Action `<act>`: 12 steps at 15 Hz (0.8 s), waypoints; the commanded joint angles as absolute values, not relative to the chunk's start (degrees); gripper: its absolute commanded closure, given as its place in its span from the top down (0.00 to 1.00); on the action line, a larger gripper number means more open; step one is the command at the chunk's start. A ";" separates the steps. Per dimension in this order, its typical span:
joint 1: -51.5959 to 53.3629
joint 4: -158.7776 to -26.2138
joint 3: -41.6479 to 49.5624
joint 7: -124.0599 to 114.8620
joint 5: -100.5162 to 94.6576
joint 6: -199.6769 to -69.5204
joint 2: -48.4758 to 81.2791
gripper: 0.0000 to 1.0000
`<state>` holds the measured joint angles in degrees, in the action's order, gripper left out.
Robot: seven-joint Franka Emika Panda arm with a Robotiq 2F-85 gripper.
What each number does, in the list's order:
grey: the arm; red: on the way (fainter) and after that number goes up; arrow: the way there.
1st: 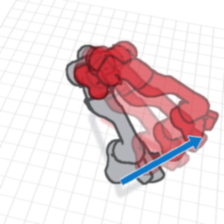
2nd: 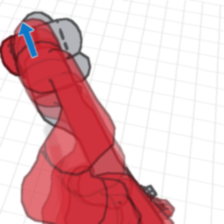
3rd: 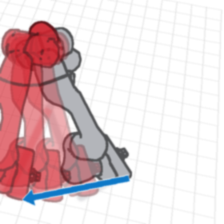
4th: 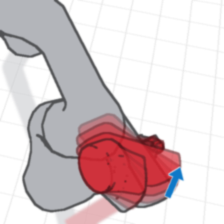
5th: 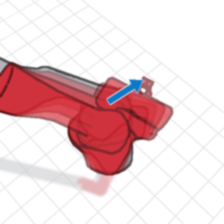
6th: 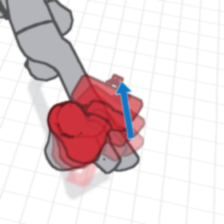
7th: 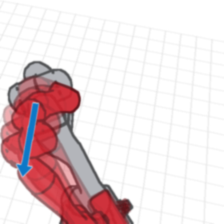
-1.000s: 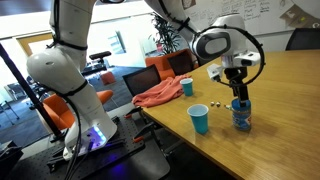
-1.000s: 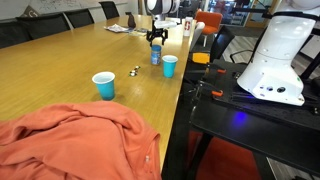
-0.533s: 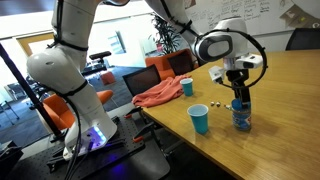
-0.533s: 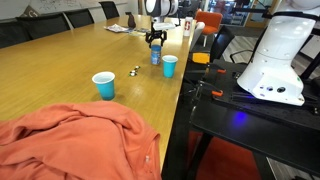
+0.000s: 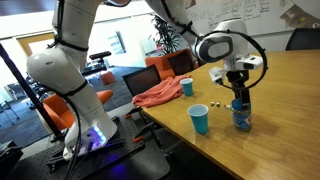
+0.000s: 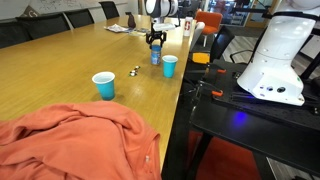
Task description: Remove the lid from the blue container
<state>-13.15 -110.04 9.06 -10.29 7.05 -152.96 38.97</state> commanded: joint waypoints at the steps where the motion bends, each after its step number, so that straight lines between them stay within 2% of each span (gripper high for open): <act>1: -13.57 -109.56 8.78 -9.28 8.08 -154.27 39.33 0.58; 2: -13.44 -109.78 9.05 -9.57 7.96 -154.06 39.03 0.55; 12: -14.72 -115.69 8.45 -8.79 10.42 -152.29 27.89 0.55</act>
<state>-13.87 -112.33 9.02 -10.27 8.49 -152.96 33.14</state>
